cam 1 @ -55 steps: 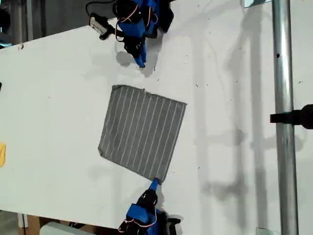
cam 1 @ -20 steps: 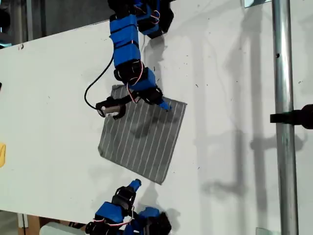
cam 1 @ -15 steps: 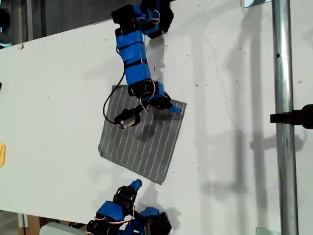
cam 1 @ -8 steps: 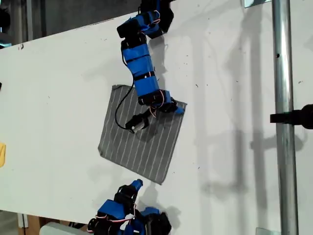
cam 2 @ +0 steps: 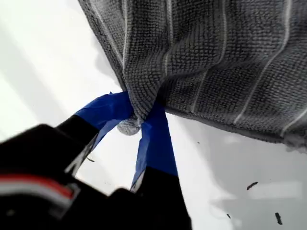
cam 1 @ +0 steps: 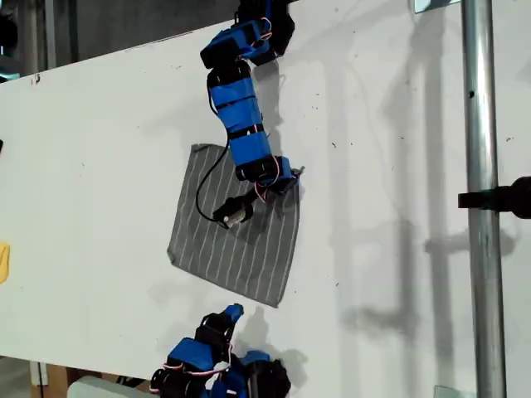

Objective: Grasp corners of a towel and fold twice.

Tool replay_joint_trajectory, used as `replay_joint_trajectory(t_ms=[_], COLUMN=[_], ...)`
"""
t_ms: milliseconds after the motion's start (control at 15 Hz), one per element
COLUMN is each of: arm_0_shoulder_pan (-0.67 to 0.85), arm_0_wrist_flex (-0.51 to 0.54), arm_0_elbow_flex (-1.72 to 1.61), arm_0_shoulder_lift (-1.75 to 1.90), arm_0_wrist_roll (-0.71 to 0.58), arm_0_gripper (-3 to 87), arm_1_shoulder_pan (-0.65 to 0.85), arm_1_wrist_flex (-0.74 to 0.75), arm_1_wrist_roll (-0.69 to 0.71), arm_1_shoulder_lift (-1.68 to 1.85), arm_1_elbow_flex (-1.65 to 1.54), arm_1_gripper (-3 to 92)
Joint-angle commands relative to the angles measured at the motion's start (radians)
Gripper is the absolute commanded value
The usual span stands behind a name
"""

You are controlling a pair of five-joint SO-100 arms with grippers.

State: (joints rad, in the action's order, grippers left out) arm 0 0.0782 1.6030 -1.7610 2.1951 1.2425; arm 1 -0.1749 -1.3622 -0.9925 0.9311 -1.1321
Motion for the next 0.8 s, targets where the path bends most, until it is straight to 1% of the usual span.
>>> replay_joint_trajectory(t_ms=[0, 67, 133, 200, 333, 400, 467, 533, 600, 733], arm_0_shoulder_pan=[-0.049, -0.064, -0.072, -0.064, -0.023, -0.008, 0.011, 0.029, 0.041, 0.055], arm_0_wrist_flex=[-0.040, -0.037, -0.026, -0.026, 0.005, -0.002, -0.035, -0.083, -0.176, -0.316], arm_0_elbow_flex=[0.061, 0.109, 0.155, 0.163, 0.146, 0.107, 0.028, -0.072, -0.195, -0.377], arm_0_shoulder_lift=[-0.077, -0.137, -0.176, -0.184, -0.184, -0.176, -0.167, -0.164, -0.146, -0.149], arm_0_wrist_roll=[-0.020, -0.046, -0.074, -0.120, -0.178, -0.181, -0.172, -0.149, -0.138, -0.095], arm_0_gripper=[-2.5, 5.9, 23.3, 27.5, 31.8, 32.0, 31.7, 31.6, 31.1, 30.5], arm_1_shoulder_pan=[-0.009, -0.014, -0.018, -0.021, -0.031, -0.035, -0.040, -0.043, -0.048, -0.051], arm_1_wrist_flex=[-0.023, -0.028, -0.029, -0.031, -0.032, -0.034, -0.034, -0.034, -0.029, -0.029], arm_1_wrist_roll=[-0.002, -0.005, -0.005, -0.006, -0.009, -0.014, -0.021, -0.026, -0.029, -0.029], arm_1_shoulder_lift=[0.049, 0.054, 0.058, 0.061, 0.067, 0.067, 0.072, 0.077, 0.080, 0.092], arm_1_elbow_flex=[0.023, 0.021, 0.021, 0.021, 0.021, 0.021, 0.020, 0.018, 0.017, 0.017], arm_1_gripper=[-0.3, -0.3, -0.3, -0.3, -0.3, -0.3, -0.3, -0.3, -0.3, -0.3])
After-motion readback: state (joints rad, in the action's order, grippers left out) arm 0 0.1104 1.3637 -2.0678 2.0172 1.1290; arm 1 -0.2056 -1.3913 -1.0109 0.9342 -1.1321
